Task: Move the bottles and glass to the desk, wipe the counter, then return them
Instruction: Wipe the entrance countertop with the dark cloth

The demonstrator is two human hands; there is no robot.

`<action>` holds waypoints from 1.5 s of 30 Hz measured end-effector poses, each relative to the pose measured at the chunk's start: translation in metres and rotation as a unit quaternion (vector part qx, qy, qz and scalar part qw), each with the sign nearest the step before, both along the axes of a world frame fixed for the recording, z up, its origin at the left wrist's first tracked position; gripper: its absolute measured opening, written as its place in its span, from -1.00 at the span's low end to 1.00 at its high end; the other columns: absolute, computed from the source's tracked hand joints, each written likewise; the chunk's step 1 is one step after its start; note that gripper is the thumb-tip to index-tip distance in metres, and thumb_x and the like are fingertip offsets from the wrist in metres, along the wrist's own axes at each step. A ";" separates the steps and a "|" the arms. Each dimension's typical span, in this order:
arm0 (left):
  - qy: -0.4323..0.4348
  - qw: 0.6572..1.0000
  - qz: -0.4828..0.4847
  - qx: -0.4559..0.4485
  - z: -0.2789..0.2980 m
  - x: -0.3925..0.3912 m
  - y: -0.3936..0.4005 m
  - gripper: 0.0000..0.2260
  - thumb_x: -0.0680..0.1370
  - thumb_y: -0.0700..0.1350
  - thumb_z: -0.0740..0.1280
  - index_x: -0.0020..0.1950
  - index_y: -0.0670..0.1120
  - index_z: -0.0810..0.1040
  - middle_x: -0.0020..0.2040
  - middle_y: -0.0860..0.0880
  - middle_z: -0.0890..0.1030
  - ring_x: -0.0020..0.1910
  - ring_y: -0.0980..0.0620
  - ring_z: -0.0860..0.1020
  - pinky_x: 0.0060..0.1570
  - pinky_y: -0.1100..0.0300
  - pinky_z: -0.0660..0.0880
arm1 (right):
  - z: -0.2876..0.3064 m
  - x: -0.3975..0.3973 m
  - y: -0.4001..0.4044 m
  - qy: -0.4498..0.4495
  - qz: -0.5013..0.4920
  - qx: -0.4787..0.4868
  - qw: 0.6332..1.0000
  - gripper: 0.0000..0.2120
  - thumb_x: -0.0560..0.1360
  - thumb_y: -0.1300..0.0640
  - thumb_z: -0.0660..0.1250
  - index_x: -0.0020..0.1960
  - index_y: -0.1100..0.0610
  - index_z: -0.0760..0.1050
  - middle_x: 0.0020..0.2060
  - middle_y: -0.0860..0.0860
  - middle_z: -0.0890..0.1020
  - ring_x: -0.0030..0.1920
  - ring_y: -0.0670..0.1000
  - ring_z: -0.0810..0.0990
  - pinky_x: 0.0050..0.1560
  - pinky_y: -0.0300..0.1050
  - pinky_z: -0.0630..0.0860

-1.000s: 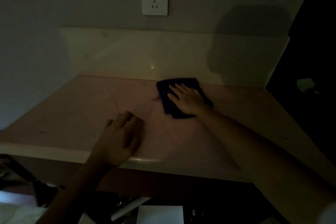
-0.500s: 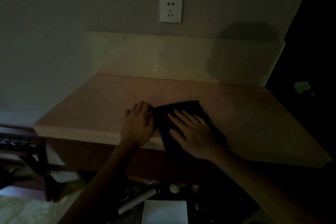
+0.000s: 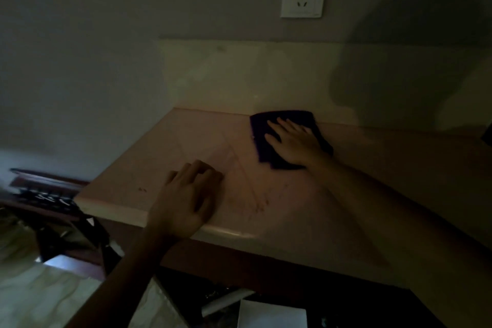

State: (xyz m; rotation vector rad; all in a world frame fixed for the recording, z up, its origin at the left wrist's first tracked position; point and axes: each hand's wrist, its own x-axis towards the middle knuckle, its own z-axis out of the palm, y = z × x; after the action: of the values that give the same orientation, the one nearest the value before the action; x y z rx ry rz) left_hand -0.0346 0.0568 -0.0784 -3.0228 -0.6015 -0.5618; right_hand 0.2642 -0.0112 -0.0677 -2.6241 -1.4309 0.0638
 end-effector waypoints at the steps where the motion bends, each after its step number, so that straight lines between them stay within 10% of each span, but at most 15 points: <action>1: -0.003 1.000 0.000 -0.002 0.000 0.000 0.000 -0.61 0.53 0.11 0.06 0.30 0.09 0.46 0.21 0.06 0.47 0.10 0.03 0.47 -0.01 0.09 0.33 | 0.000 0.004 0.010 -0.002 0.000 0.000 1.000 -0.40 0.56 -0.32 -0.22 0.56 -0.17 -0.05 0.58 -0.10 -0.02 0.57 -0.02 -0.04 0.52 0.06 -0.08; 17: -0.083 0.994 0.008 -0.067 0.007 -0.018 -0.001 -0.65 0.60 0.12 -0.02 0.22 0.06 0.44 0.14 0.10 0.44 0.08 0.05 0.48 0.02 0.07 0.33 | 0.002 -0.188 -0.114 0.010 0.093 0.054 0.994 -0.32 0.46 -0.31 -0.34 0.56 -0.19 -0.08 0.57 -0.17 -0.06 0.57 -0.09 -0.12 0.54 -0.01 -0.15; 33: 0.014 1.000 -0.026 0.007 0.004 -0.069 0.091 -0.60 0.62 0.16 -0.02 0.31 0.09 0.46 0.22 0.05 0.47 0.08 -0.01 0.50 0.02 0.03 0.39 | 0.000 -0.063 0.120 -0.013 -0.036 0.013 0.999 -0.43 0.58 -0.26 -0.15 0.56 -0.15 0.01 0.58 -0.10 0.04 0.57 -0.02 0.00 0.53 0.06 -0.06; 45: -0.104 0.992 -0.012 -0.065 0.006 -0.087 0.091 -0.57 0.55 0.07 0.06 0.35 -0.05 0.41 0.23 -0.03 0.43 0.15 -0.04 0.48 0.07 0.03 0.39 | -0.007 -0.249 -0.022 -0.027 0.084 0.061 0.994 -0.42 0.57 -0.29 -0.18 0.56 -0.19 -0.05 0.57 -0.17 0.02 0.57 -0.10 -0.04 0.54 -0.02 -0.07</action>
State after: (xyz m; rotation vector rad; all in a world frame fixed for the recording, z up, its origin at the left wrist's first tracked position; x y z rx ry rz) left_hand -0.1217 0.1478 -0.0721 -3.1195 -0.6323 -0.8798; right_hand 0.0151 -0.0335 -0.0743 -2.4211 -1.6172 -0.0737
